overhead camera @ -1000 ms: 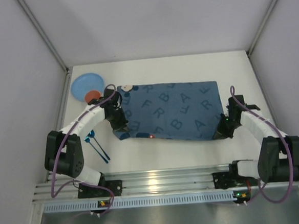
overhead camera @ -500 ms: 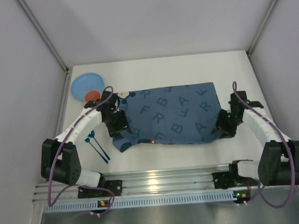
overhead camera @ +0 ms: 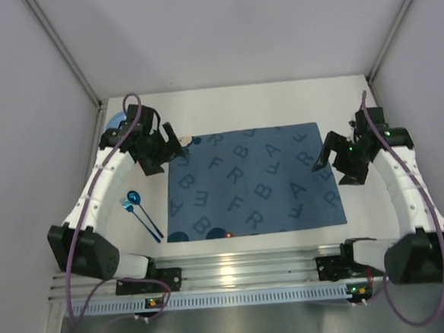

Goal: Set the dinner table for one person

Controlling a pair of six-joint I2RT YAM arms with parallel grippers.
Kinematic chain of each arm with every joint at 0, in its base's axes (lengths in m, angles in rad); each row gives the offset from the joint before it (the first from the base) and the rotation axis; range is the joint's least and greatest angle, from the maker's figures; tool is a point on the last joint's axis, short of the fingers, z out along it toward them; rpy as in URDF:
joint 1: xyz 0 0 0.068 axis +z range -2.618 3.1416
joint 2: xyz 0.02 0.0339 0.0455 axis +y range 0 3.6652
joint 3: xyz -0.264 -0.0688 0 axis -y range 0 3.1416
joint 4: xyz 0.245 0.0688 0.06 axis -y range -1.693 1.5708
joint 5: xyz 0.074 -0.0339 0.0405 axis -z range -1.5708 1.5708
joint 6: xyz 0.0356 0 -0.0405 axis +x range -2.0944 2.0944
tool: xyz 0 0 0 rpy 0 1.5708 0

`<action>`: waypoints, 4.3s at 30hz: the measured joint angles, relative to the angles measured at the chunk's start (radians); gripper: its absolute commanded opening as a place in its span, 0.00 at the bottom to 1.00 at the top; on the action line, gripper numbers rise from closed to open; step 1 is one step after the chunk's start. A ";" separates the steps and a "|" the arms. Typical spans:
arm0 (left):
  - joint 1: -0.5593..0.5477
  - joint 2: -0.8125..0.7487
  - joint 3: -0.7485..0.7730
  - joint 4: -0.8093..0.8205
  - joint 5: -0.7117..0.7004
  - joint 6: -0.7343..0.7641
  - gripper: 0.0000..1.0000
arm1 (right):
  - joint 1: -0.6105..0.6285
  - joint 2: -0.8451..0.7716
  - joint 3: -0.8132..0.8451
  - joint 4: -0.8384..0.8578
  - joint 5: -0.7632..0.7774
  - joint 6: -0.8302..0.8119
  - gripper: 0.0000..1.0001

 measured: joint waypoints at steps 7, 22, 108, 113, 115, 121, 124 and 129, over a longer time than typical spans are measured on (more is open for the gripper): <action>0.151 0.290 0.241 -0.005 -0.099 -0.028 0.87 | 0.000 0.387 0.060 0.137 -0.008 -0.020 0.95; 0.354 0.362 0.401 -0.072 -0.208 0.003 0.79 | 0.000 0.528 0.083 0.239 -0.061 -0.049 0.93; 0.437 0.475 0.290 0.253 -0.080 0.079 0.63 | -0.328 0.857 0.690 -0.058 0.410 -0.069 0.00; 0.502 0.630 0.381 0.278 -0.034 0.074 0.62 | -0.356 0.831 0.616 -0.022 0.405 -0.056 0.00; 0.504 0.681 0.412 0.285 -0.024 0.074 0.61 | -0.355 0.800 0.571 0.004 0.402 -0.052 0.11; 0.504 0.746 0.451 0.278 -0.033 0.075 0.61 | -0.355 0.740 0.445 0.029 0.399 -0.046 0.70; 0.506 0.745 0.455 0.273 -0.055 0.077 0.62 | -0.354 0.723 0.412 0.029 0.393 -0.048 0.77; 0.508 0.745 0.446 0.264 -0.103 0.080 0.62 | -0.353 0.662 0.408 0.024 0.387 -0.047 0.78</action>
